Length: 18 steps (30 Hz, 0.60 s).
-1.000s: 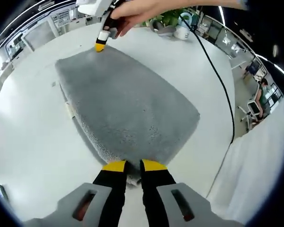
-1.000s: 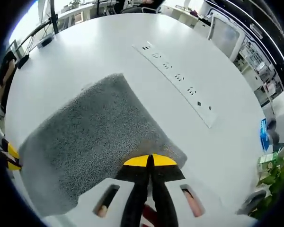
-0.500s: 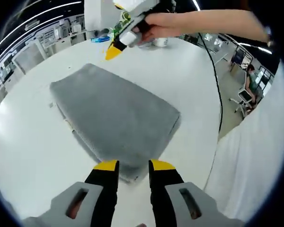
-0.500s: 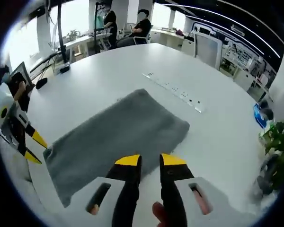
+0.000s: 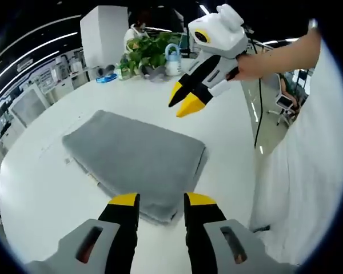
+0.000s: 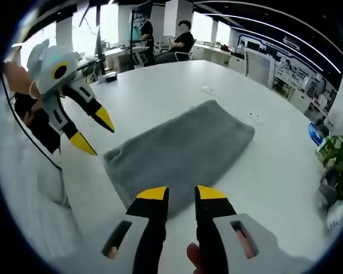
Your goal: Fold the towel on the table until its edges align and the towel forms a compact rectangular stack.
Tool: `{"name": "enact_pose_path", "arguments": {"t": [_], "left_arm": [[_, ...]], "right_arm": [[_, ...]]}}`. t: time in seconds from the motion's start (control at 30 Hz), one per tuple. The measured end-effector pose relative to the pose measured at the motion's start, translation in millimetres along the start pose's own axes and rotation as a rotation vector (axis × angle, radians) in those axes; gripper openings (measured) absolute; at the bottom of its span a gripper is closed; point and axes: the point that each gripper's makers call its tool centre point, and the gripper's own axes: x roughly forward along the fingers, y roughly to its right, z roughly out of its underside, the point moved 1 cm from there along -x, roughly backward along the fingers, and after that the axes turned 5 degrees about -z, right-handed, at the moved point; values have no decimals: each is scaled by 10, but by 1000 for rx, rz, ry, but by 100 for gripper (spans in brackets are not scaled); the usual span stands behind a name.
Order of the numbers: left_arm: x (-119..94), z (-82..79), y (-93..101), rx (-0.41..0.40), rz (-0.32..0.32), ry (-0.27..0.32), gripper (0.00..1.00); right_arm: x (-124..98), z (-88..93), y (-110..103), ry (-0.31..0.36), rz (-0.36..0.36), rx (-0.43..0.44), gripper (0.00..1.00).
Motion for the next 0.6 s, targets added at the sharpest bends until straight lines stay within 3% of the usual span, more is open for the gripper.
{"name": "enact_pose_path", "arguments": {"t": [0.13,0.37,0.6], "left_arm": [[28,30,104,23,29,0,35],[171,167,233,27,59,-34,37],[254,302,220,-13,71,-76,36]], "right_arm": [[-4,97,-185,-17,-30,-7,18],[90,330,-507,-107,-107,-130,23],[211,492,-587,-171,-148,-173,23]]}}
